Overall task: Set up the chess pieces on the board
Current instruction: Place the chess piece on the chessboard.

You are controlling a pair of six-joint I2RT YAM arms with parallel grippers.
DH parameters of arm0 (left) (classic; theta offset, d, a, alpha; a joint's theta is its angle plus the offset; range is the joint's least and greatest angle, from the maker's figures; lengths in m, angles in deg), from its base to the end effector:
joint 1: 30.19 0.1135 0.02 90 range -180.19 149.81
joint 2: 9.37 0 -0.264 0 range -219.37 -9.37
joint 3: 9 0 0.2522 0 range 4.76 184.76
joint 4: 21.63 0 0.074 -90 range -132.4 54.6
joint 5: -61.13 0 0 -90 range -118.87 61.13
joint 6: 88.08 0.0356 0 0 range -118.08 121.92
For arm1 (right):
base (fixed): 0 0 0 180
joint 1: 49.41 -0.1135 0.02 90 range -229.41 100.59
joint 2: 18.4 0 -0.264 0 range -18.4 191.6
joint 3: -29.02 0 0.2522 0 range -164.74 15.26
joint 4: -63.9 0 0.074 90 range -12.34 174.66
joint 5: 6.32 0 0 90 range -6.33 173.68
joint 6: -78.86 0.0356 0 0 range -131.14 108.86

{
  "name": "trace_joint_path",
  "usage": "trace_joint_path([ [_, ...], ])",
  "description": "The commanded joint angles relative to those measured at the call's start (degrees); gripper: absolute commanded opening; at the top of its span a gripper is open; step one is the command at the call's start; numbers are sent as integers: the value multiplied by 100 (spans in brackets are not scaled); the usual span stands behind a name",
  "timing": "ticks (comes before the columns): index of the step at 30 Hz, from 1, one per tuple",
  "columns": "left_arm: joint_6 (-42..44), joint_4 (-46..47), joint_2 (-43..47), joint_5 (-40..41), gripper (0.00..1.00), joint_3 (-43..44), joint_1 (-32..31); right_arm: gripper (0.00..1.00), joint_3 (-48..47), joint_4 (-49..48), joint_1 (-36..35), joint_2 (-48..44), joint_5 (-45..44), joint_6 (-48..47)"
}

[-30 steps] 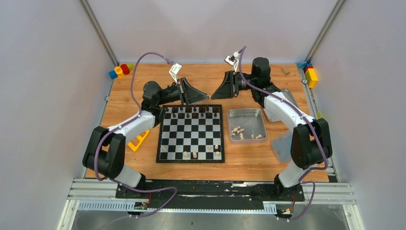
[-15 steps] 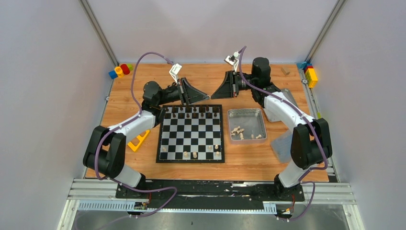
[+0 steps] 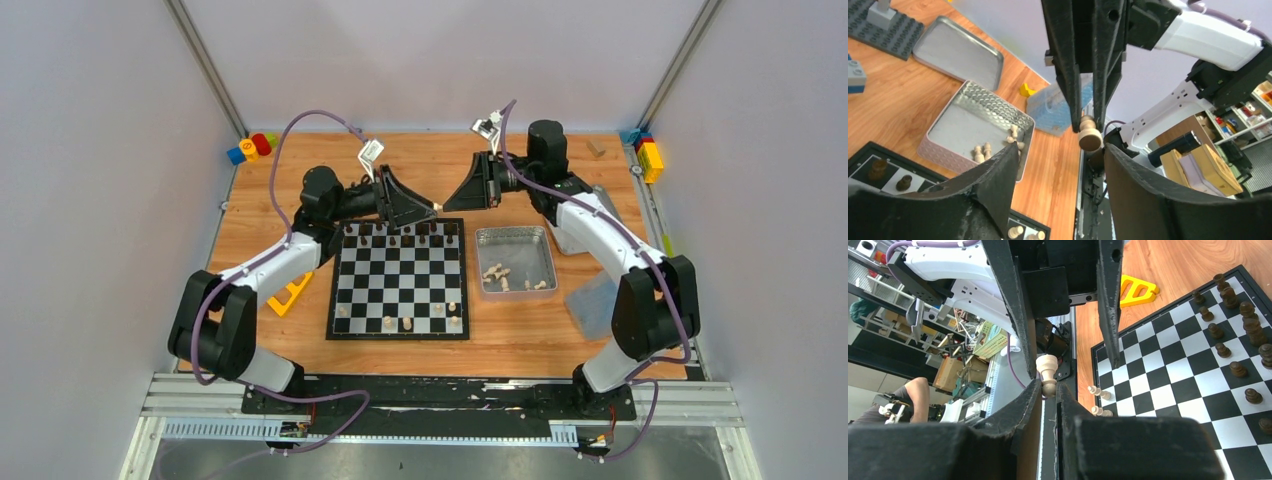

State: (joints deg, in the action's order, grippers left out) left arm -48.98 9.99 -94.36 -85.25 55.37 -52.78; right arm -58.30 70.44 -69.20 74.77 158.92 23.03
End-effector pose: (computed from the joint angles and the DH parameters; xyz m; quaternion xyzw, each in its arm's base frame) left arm 0.2887 -0.1522 0.3056 0.2163 0.6327 -0.6476 0.3652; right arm 0.3333 0.1565 0.3336 -0.3023 0.6603 0.6491 0.2265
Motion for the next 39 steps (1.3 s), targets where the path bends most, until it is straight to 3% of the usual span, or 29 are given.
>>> trace_joint_path([
  [1,1379,-1263,606,-86,77,120,-23,0,-336,1262,-7,-542,-231,-1514],
  [5,2802,-3074,1087,-110,88,444,43,0,-448,2507,-9,-729,-803,-2770],
  [8,3816,-5203,1162,134,89,1068,152,0,-527,3345,-74,-774,-1402,-3667],
  [12,4512,-6491,1144,438,91,1564,712,1,-625,4153,-457,-781,-2332,-4595],
  [20,4789,-8013,804,724,91,2197,2592,3,-929,5361,-2330,-294,-5117,-5850],
  [26,5063,-8784,327,673,91,2371,3709,2,-1496,6047,-3104,570,-6240,-6112],
  [31,5325,-9039,96,516,91,2295,4239,2,-2028,6629,-3458,1323,-6819,-6219],
  [39,5538,-9110,206,459,92,2203,4403,1,-2446,7146,-3784,2018,-7207,-6387],
])
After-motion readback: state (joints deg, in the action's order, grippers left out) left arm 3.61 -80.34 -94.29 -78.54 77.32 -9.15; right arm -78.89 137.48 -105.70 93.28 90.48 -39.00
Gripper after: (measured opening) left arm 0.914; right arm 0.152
